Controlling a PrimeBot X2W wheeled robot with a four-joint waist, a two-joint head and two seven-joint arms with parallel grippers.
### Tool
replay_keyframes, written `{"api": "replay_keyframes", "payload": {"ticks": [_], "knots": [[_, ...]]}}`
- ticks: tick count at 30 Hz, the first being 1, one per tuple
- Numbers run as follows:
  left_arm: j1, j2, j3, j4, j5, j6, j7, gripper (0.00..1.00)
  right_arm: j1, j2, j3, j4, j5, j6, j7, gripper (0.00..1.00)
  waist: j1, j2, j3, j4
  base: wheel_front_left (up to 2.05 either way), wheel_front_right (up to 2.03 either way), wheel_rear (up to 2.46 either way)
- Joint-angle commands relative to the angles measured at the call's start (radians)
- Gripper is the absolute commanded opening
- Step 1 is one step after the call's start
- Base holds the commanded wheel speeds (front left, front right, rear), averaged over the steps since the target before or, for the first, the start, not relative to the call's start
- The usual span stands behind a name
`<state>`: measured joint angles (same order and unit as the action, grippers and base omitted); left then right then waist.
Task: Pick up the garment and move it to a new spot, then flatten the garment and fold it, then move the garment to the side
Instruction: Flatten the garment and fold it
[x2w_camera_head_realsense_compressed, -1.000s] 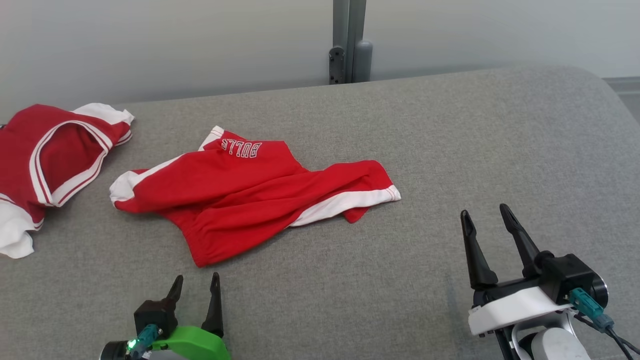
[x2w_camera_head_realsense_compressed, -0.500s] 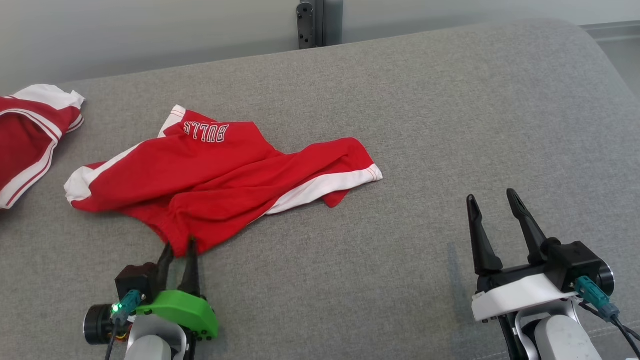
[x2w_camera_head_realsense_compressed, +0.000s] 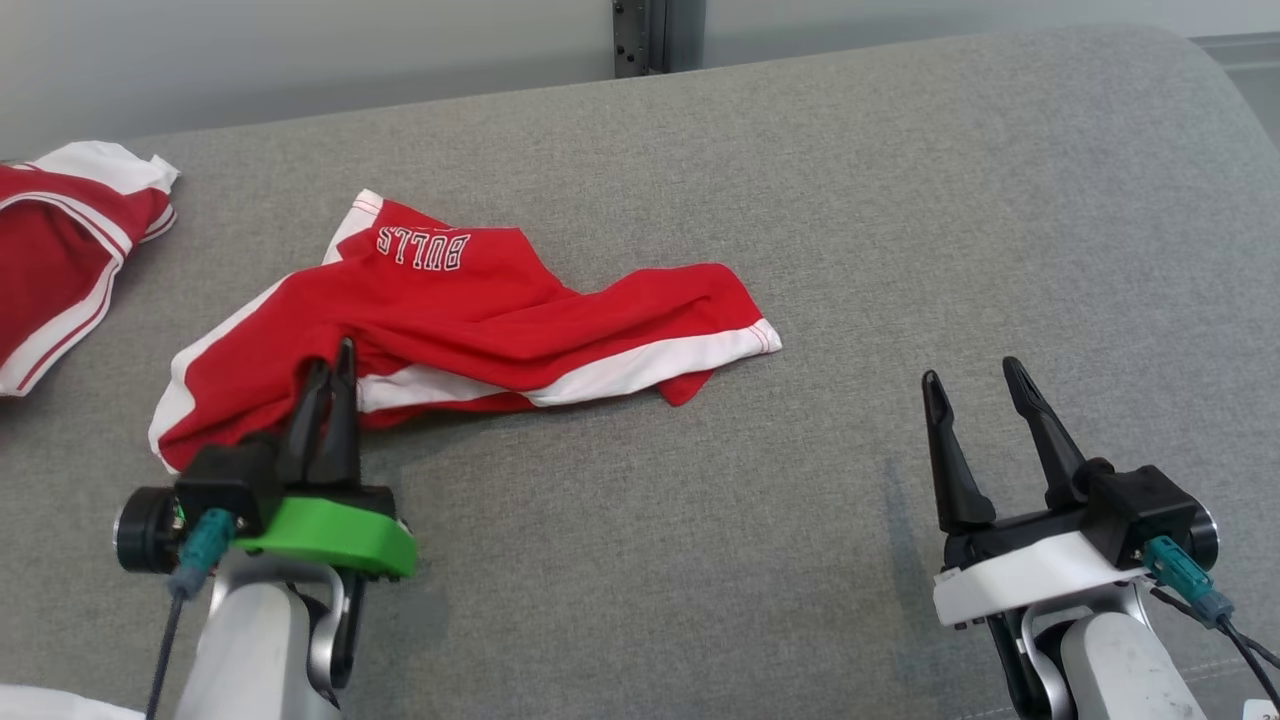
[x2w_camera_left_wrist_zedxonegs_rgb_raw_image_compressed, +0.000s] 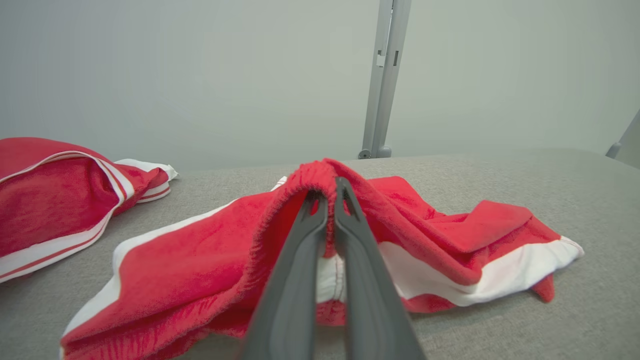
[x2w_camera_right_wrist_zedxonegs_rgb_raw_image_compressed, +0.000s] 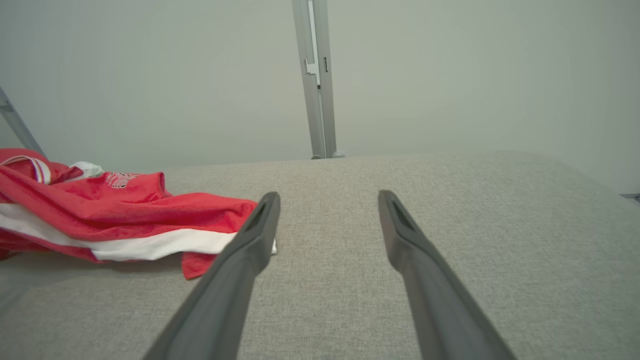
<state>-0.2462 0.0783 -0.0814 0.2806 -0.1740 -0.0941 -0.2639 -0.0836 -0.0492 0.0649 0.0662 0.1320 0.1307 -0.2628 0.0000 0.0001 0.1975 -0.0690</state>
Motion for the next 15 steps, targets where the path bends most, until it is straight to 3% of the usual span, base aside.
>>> {"api": "replay_keyframes", "payload": {"ticks": [1, 12, 15], "knots": [[-0.038, 0.016, 0.014, 0.032, -0.002, -0.004, -0.001, 0.0, -0.013, -0.003, 0.003, 0.0, 0.009, 0.0, -0.003, 1.0, 0.0, -0.0001, 0.016, -0.016, 0.0, 0.0, 0.0], [-0.243, 0.123, 0.092, 0.329, -0.021, 0.004, -0.001, 0.0, -0.056, -0.002, 0.007, -0.008, 0.021, 0.0, -0.003, 1.0, 0.0, -0.0001, 0.098, -0.093, 0.0, 0.0, 0.0], [-0.272, 0.128, 0.1, 0.386, -0.031, 0.009, -0.001, 0.0, -0.067, -0.002, 0.008, -0.004, 0.025, 0.0, -0.003, 1.0, 0.0, -0.0001, 0.109, -0.095, 0.0, 0.0, 0.0]]}}
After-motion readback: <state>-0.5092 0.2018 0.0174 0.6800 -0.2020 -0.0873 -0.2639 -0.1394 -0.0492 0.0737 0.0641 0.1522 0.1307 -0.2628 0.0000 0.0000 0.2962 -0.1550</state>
